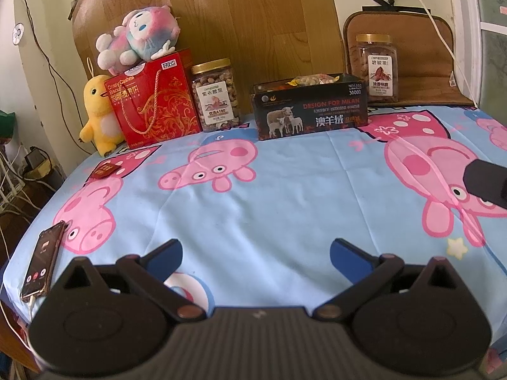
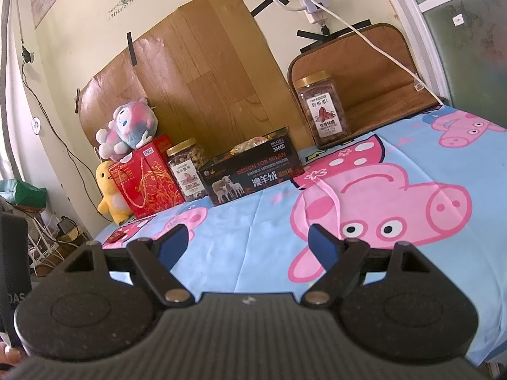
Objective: Organize snacks
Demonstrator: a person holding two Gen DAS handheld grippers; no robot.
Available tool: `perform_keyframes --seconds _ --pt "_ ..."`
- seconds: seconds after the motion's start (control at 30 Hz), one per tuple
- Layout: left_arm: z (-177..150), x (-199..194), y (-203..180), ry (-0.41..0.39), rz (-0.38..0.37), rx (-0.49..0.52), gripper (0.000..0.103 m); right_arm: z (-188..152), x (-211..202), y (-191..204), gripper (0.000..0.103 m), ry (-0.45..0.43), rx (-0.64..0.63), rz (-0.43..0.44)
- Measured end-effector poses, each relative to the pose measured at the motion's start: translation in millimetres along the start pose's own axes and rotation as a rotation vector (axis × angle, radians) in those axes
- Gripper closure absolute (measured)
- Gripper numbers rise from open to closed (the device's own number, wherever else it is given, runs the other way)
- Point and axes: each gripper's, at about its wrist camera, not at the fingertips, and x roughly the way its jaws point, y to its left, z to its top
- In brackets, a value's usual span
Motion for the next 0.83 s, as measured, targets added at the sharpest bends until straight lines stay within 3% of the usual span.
perform_keyframes --seconds 0.37,0.6,0.83 --pt "-0.7 -0.8 -1.4 -0.004 -0.006 0.002 0.000 -0.4 -0.6 -1.2 0.018 -0.004 0.006 -0.001" --pt "-2.6 2.0 0.3 0.013 -0.050 -0.001 0.000 -0.5 -0.9 -0.9 0.018 -0.004 0.008 -0.002" --pt "-2.7 -5.5 -2.2 -0.030 -0.070 0.007 0.000 -0.5 -1.5 -0.9 0.018 -0.009 0.002 -0.002"
